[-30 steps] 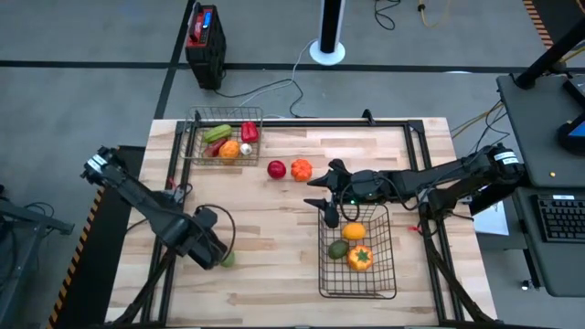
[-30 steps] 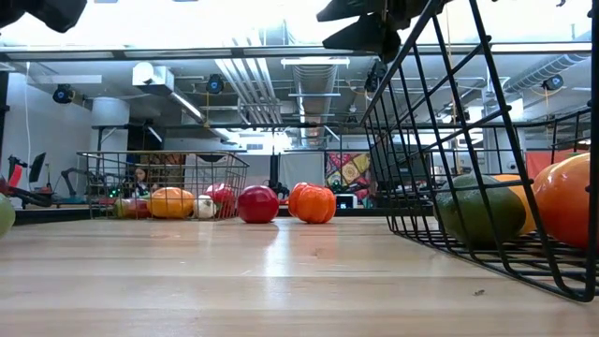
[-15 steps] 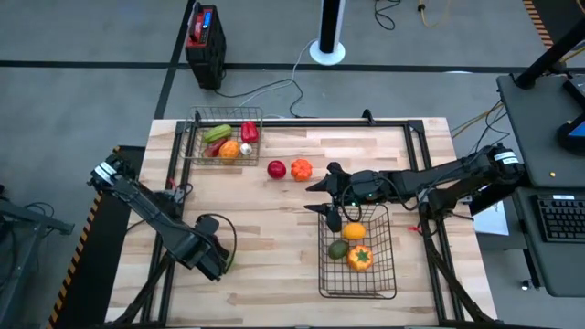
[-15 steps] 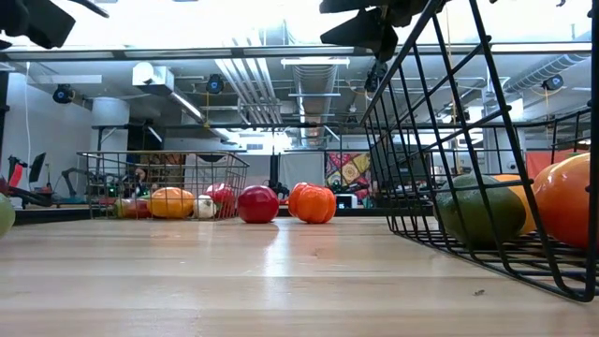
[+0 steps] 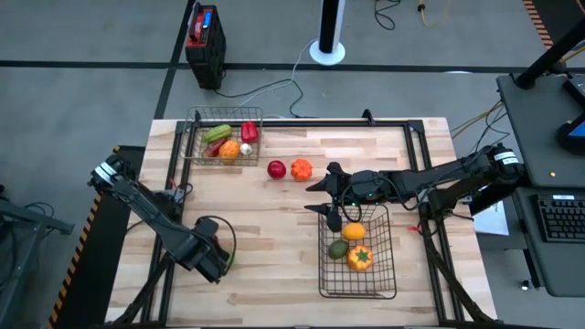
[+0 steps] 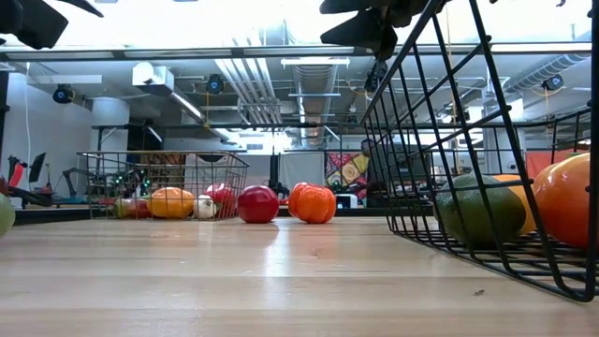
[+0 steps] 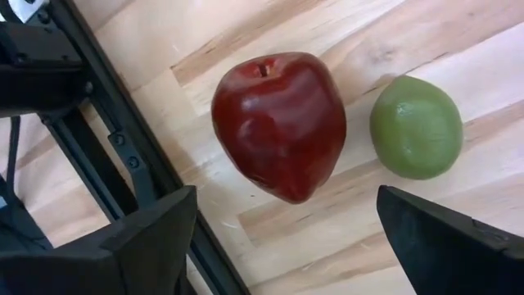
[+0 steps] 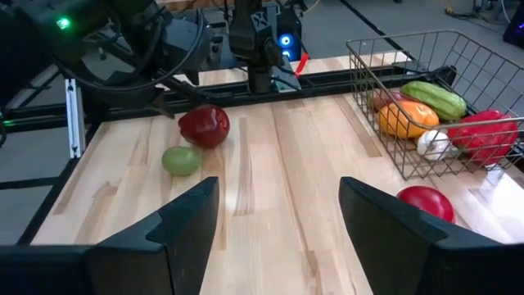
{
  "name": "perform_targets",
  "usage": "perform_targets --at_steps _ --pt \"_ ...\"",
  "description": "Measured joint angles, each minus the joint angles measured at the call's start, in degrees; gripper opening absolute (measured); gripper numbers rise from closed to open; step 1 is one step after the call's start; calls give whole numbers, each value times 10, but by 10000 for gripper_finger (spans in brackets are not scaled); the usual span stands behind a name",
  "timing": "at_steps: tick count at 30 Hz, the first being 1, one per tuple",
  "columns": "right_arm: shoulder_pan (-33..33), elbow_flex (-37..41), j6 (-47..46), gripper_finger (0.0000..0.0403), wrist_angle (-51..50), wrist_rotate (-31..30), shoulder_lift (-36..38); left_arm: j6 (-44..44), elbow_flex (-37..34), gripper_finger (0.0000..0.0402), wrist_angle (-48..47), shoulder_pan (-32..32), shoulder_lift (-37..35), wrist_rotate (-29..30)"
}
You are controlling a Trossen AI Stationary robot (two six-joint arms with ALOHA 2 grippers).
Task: Sort produce into baskets
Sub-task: Put the red apple into the black wire basket
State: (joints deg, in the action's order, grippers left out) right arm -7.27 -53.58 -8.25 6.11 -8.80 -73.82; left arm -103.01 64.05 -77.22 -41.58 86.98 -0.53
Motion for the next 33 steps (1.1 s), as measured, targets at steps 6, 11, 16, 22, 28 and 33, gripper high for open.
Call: perform_targets --at_steps 6,11,16,22,28,33 --pt "0 0 -2 244 0 0 0 -5 0 358 8 0 20 10" --pt "0 0 -8 244 0 0 0 5 0 358 8 0 42 12" --pt "0 0 -8 246 0 0 0 18 0 358 7 0 62 16" --pt "0 0 -8 242 0 0 0 20 -16 358 9 1 67 27" --pt "0 1 -7 246 0 0 0 20 -37 358 30 1 65 27" --pt "0 1 -7 243 0 0 0 24 -50 354 46 1 64 27"
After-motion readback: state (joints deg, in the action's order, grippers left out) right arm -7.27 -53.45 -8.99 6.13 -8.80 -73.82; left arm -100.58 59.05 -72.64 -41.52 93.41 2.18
